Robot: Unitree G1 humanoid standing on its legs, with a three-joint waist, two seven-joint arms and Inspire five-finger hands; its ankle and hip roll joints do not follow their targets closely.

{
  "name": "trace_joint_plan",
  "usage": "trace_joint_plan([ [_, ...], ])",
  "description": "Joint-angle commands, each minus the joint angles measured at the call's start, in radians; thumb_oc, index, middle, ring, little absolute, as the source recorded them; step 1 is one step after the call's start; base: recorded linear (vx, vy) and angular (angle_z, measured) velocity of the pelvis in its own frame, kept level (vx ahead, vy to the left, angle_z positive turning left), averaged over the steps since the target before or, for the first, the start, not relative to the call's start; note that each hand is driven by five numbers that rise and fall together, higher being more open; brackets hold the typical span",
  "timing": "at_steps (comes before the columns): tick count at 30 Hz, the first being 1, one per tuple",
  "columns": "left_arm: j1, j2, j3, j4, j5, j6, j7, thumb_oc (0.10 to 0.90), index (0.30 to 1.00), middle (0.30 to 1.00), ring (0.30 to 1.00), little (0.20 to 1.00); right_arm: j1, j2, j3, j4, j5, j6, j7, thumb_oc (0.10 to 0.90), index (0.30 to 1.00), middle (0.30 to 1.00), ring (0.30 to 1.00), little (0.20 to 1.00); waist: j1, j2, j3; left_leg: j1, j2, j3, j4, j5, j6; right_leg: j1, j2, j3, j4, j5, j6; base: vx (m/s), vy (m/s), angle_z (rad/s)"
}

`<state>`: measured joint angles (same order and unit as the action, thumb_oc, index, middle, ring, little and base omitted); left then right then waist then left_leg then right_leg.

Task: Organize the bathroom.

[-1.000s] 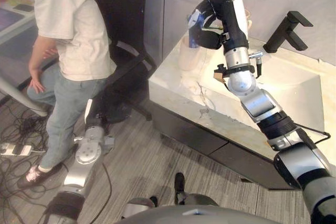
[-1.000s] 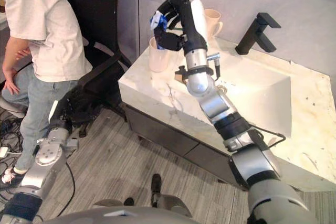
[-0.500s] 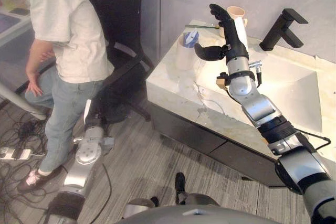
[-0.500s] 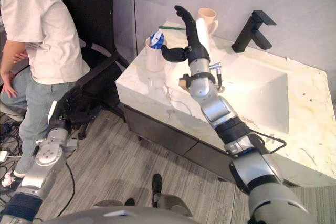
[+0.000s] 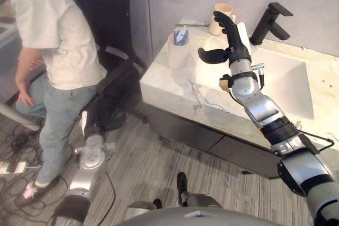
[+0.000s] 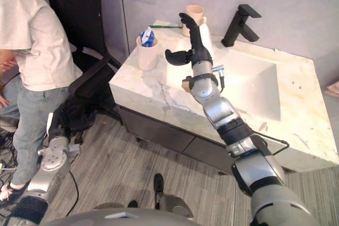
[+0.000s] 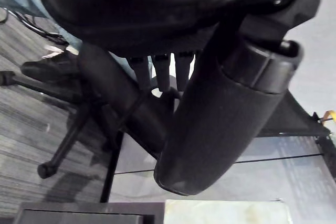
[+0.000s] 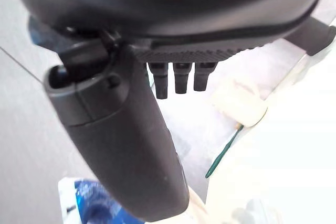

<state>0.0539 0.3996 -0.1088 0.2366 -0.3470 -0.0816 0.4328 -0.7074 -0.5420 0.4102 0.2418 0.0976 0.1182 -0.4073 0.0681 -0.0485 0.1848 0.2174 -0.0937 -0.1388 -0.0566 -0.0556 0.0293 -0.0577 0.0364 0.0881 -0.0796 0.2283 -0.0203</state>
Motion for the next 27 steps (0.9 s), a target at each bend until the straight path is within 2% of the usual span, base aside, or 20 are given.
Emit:
trace_joint_plan([
  [1,-0.028,0.04,0.004,0.004,0.018,-0.104,0.04,0.8,0.9,0.9,0.9,0.9,-0.053,-0.085,-0.13,-0.026,0.016,-0.115,-0.101,0.8,0.9,0.9,0.9,0.9,-0.02,-0.025,-0.086,-0.075,-0.005,0.014,0.004,-0.016,0.028,0.052,-0.037,0.002,0.002,-0.098,0.083,-0.19,0.089,-0.19],
  [6,-0.022,0.031,0.006,0.16,0.042,-0.112,0.061,0.8,0.9,0.9,0.9,0.9,0.073,-0.211,-0.302,-0.112,0.09,-0.225,-0.145,0.8,0.9,0.9,0.9,0.9,-0.076,-0.026,-0.073,-0.069,-0.008,0.05,-0.013,-0.01,0.037,0.003,-0.034,0.021,0.017,-0.065,0.109,-0.18,0.082,-0.23],
  [7,-0.023,0.031,0.005,0.161,0.042,-0.113,0.062,0.8,0.9,0.9,0.9,0.9,0.075,-0.212,-0.304,-0.113,0.09,-0.225,-0.144,0.8,0.9,0.9,0.9,0.9,-0.074,-0.026,-0.073,-0.069,-0.008,0.051,-0.014,-0.01,0.037,0.003,-0.034,0.021,0.018,-0.066,0.109,-0.12,0.061,-0.22],
  [11,-0.03,0.031,0.008,0.323,0.066,-0.122,0.06,0.8,0.9,0.9,0.9,0.9,0.253,-0.321,-0.532,-0.139,0.198,-0.369,-0.194,0.8,0.9,0.9,0.9,0.9,-0.139,-0.032,-0.059,-0.073,-0.013,0.09,-0.031,-0.001,0.044,-0.065,-0.034,0.02,0.072,-0.019,0.143,-0.14,0.068,-0.2],
  [12,-0.031,0.031,0.008,0.333,0.071,-0.12,0.059,0.8,0.9,0.9,0.9,0.9,0.272,-0.326,-0.553,-0.138,0.21,-0.382,-0.197,0.8,0.9,0.9,0.9,0.9,-0.142,-0.033,-0.058,-0.075,-0.012,0.094,-0.031,-0.001,0.044,-0.07,-0.035,0.018,0.077,-0.017,0.145,-0.1,0.033,-0.23],
  [13,-0.031,0.033,0.015,0.385,0.068,-0.119,0.059,0.8,0.9,0.9,0.9,0.9,0.379,-0.328,-0.655,-0.149,0.238,-0.439,-0.219,0.8,0.9,0.9,0.9,0.9,-0.164,-0.034,-0.054,-0.073,-0.007,0.12,-0.031,-0.009,0.046,-0.087,-0.041,-0.011,0.101,-0.006,0.161,-0.1,0.009,-0.2],
  [14,-0.029,0.029,0.025,0.403,0.065,-0.115,0.06,0.8,0.9,0.9,0.9,0.9,0.419,-0.327,-0.692,-0.149,0.238,-0.456,-0.234,0.8,0.9,0.9,0.9,0.9,-0.172,-0.037,-0.05,-0.074,-0.005,0.137,-0.031,-0.007,0.045,-0.097,-0.048,-0.028,0.112,0.003,0.165,-0.08,0.009,-0.2],
  [15,-0.028,0.029,0.027,0.408,0.066,-0.114,0.06,0.8,0.9,0.9,0.9,0.9,0.43,-0.326,-0.703,-0.149,0.237,-0.455,-0.245,0.8,0.9,0.9,0.9,0.9,-0.174,-0.035,-0.052,-0.073,-0.003,0.142,-0.031,-0.012,0.046,-0.097,-0.049,-0.033,0.113,-0.001,0.168,-0.09,-0.024,-0.37],
  [16,-0.022,0.023,0.041,0.457,0.05,-0.116,0.054,0.8,0.9,0.9,0.9,0.9,0.494,-0.336,-0.768,-0.123,0.295,-0.482,-0.265,0.8,0.9,0.9,0.9,0.9,-0.184,-0.03,-0.052,-0.068,0.014,0.18,-0.031,-0.022,0.048,-0.098,-0.06,-0.065,0.147,-0.015,0.173,-0.08,-0.036,-0.85],
  [17,-0.023,0.02,0.049,0.487,0.048,-0.121,0.048,0.8,0.9,0.9,0.9,0.9,0.521,-0.34,-0.799,-0.097,0.311,-0.496,-0.278,0.8,0.9,0.9,0.9,0.9,-0.188,-0.03,-0.056,-0.074,0.02,0.197,-0.031,-0.019,0.048,-0.101,-0.068,-0.068,0.163,-0.02,0.173,-0.12,-0.059,-1.29],
  [18,-0.026,0.019,0.05,0.505,0.043,-0.127,0.031,0.8,0.9,0.9,0.9,0.9,0.539,-0.343,-0.819,-0.077,0.294,-0.484,-0.315,0.8,0.9,0.9,0.9,0.9,-0.189,-0.028,-0.059,-0.075,0.025,0.207,-0.031,-0.02,0.049,-0.102,-0.071,-0.07,0.176,-0.029,0.172,-0.11,-0.062,-1.19],
  [19,-0.031,0.011,0.059,0.543,0.014,-0.163,0.026,0.8,0.9,0.9,0.9,0.9,0.598,-0.355,-0.863,-0.013,0.334,-0.517,-0.315,0.8,0.9,0.9,0.9,0.9,-0.196,-0.021,-0.061,-0.079,0.041,0.223,-0.031,-0.02,0.051,-0.087,-0.085,-0.078,0.213,-0.062,0.166,-0.08,-0.052,-0.82],
  [20,-0.034,0.009,0.059,0.548,0.012,-0.171,0.03,0.8,0.9,0.9,0.9,0.9,0.609,-0.357,-0.872,-0.001,0.348,-0.52,-0.314,0.8,0.9,0.9,0.9,0.9,-0.194,-0.021,-0.063,-0.083,0.042,0.228,-0.031,-0.017,0.051,-0.088,-0.089,-0.078,0.216,-0.064,0.165,-0.11,-0.082,-0.47],
  [21,-0.039,0.005,0.066,0.575,0.011,-0.199,0.045,0.8,0.9,0.9,0.9,0.9,0.646,-0.354,-0.904,0.047,0.402,-0.523,-0.322,0.8,0.9,0.9,0.9,0.9,-0.192,-0.017,-0.072,-0.095,0.055,0.243,-0.031,-0.011,0.051,-0.072,-0.107,-0.09,0.237,-0.093,0.16,-0.1,-0.118,-0.39],
  [22,-0.049,0.006,0.074,0.616,-0.001,-0.217,0.046,0.8,0.9,0.9,0.9,0.9,0.674,-0.337,-0.93,0.124,0.487,-0.552,-0.296,0.8,0.9,0.9,0.9,0.9,-0.189,-0.013,-0.076,-0.101,0.07,0.261,-0.031,-0.01,0.05,-0.04,-0.13,-0.11,0.261,-0.129,0.156,-0.09,-0.111,-0.46],
  [23,-0.05,0.006,0.073,0.617,-0.002,-0.218,0.045,0.8,0.9,0.9,0.9,0.9,0.674,-0.338,-0.931,0.127,0.491,-0.554,-0.292,0.8,0.9,0.9,0.9,0.9,-0.187,-0.014,-0.077,-0.104,0.07,0.262,-0.031,-0.006,0.049,-0.043,-0.13,-0.108,0.259,-0.125,0.155,-0.08,-0.148,-0.53],
  [24,-0.059,0.009,0.077,0.658,-0.023,-0.223,0.042,0.8,0.9,0.9,0.9,0.9,0.694,-0.313,-0.953,0.197,0.559,-0.554,-0.276,0.8,0.9,0.9,0.9,0.9,-0.181,-0.014,-0.084,-0.117,0.083,0.281,-0.031,0.0,0.047,-0.019,-0.152,-0.129,0.276,-0.138,0.154,-0.05,-0.088,-0.42],
  [25,-0.059,0.009,0.077,0.658,-0.023,-0.223,0.042,0.8,0.9,0.9,0.9,0.9,0.694,-0.313,-0.953,0.197,0.559,-0.554,-0.276,0.8,0.9,0.9,0.9,0.9,-0.181,-0.014,-0.084,-0.117,0.083,0.281,-0.031,0.0,0.047,-0.019,-0.152,-0.129,0.276,-0.138,0.154,-0.07,-0.209,-0.43],
  [27,-0.07,0.016,0.085,0.722,-0.045,-0.223,0.026,0.8,0.9,0.9,0.9,0.9,0.727,-0.254,-0.962,0.354,0.604,-0.531,-0.256,0.8,0.9,0.9,0.9,0.9,-0.159,-0.02,-0.092,-0.14,0.102,0.304,-0.024,0.014,0.04,0.035,-0.186,-0.156,0.289,-0.159,0.158,-0.06,-0.252,-0.44],
])
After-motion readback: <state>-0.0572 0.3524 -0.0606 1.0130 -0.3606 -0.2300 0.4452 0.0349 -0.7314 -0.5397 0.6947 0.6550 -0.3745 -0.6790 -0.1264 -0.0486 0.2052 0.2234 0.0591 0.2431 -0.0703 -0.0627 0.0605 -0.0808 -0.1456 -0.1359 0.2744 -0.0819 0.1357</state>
